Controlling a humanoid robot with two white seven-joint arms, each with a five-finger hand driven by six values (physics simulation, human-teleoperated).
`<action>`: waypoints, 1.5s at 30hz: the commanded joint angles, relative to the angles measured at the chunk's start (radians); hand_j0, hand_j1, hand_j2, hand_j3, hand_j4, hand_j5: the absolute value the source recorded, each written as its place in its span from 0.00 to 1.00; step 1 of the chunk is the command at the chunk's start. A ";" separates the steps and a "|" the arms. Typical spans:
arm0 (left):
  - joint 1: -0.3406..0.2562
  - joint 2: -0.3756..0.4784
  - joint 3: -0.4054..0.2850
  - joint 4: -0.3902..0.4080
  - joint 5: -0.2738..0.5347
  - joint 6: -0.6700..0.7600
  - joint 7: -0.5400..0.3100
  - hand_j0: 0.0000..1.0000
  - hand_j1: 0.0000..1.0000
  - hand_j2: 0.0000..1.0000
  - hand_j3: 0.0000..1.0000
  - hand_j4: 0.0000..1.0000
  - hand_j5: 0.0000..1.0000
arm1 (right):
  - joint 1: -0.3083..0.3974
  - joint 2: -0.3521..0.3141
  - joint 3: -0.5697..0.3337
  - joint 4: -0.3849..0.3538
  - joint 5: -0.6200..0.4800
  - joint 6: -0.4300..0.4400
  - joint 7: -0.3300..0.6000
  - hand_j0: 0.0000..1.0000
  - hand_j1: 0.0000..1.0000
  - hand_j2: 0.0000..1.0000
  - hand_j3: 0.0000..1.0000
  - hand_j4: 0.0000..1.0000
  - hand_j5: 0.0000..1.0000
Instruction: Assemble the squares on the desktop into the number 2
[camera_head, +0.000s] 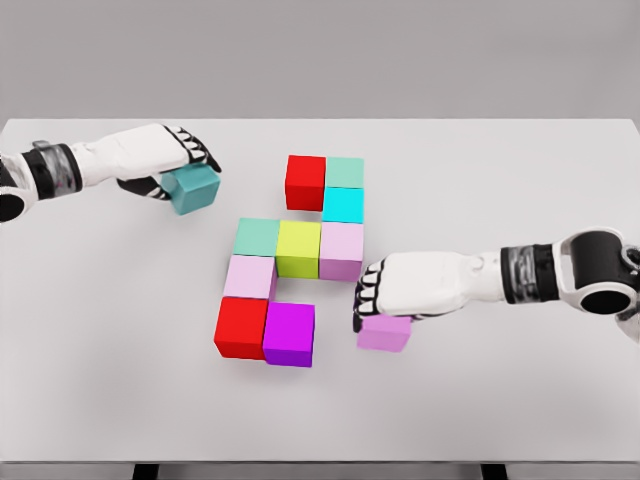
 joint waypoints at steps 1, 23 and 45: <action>0.000 -0.032 0.002 0.028 0.006 0.000 -0.003 0.77 0.77 0.77 0.77 0.77 0.77 | 0.000 0.014 0.009 -0.001 -0.006 0.002 0.000 0.63 0.63 0.63 0.63 0.63 0.63; -0.078 -0.176 0.026 0.181 0.014 0.000 -0.026 0.88 0.88 0.88 0.88 0.88 0.88 | -0.002 0.003 -0.004 0.000 -0.011 0.002 -0.004 0.99 0.99 0.99 0.99 0.99 0.99; -0.020 -0.149 0.121 0.287 -0.083 0.000 -0.029 0.92 0.92 0.92 0.92 0.92 0.92 | 0.006 -0.181 -0.134 0.026 0.098 0.002 -0.003 0.74 0.74 0.74 0.74 0.74 0.74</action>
